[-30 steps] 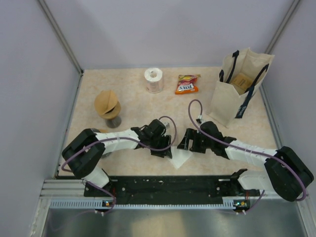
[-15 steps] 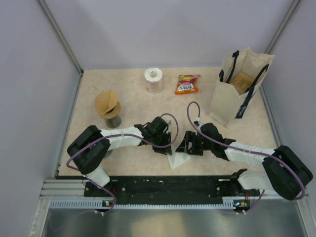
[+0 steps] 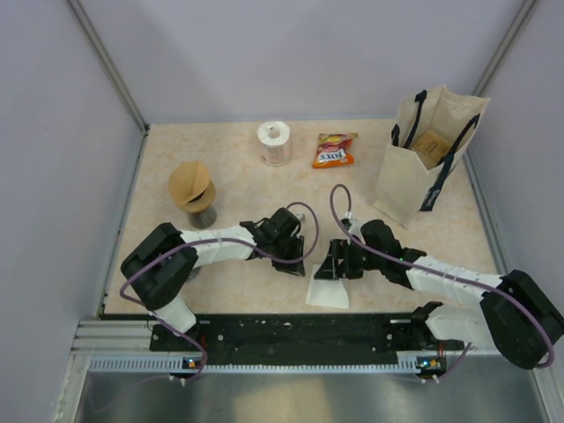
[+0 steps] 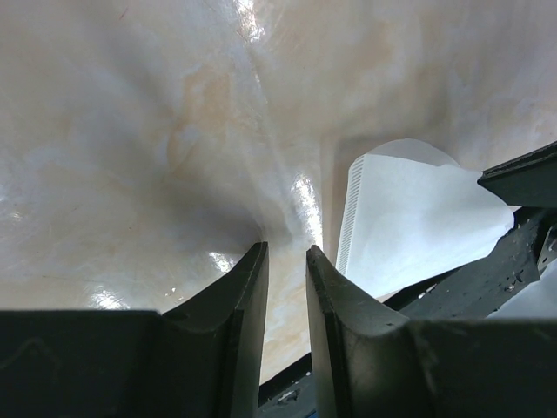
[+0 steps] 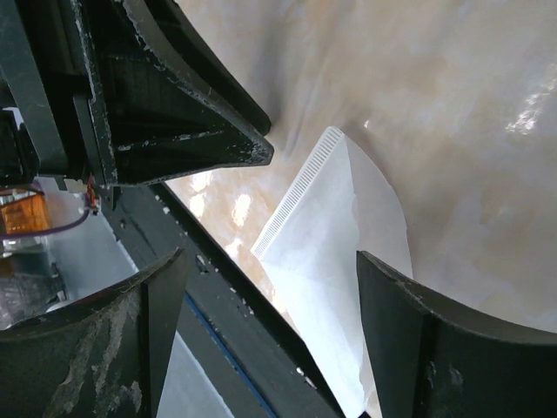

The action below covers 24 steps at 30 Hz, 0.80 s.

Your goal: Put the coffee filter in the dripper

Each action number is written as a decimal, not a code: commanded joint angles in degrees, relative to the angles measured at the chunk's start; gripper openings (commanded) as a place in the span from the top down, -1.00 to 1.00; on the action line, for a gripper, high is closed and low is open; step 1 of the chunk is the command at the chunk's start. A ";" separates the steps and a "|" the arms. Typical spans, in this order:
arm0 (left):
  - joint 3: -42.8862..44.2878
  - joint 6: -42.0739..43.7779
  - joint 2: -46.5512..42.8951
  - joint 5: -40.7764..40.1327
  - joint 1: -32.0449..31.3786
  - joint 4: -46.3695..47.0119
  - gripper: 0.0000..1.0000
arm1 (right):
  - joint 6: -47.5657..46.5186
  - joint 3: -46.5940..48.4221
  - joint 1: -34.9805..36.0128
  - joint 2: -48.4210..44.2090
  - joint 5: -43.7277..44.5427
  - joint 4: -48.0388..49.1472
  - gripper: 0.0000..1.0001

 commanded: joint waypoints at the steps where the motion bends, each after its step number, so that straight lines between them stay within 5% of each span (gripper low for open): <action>1: 0.52 0.42 0.80 0.61 0.24 1.18 0.40 | -1.09 1.14 0.56 1.19 -4.04 2.24 -0.51; 14: -3.96 1.39 -2.36 7.03 -0.29 3.21 0.39 | 4.10 -0.09 0.65 4.53 -7.11 5.31 -0.40; 24: -3.97 0.86 -1.31 7.83 -0.73 4.96 0.39 | 5.07 0.00 0.83 8.04 -8.44 6.55 -0.07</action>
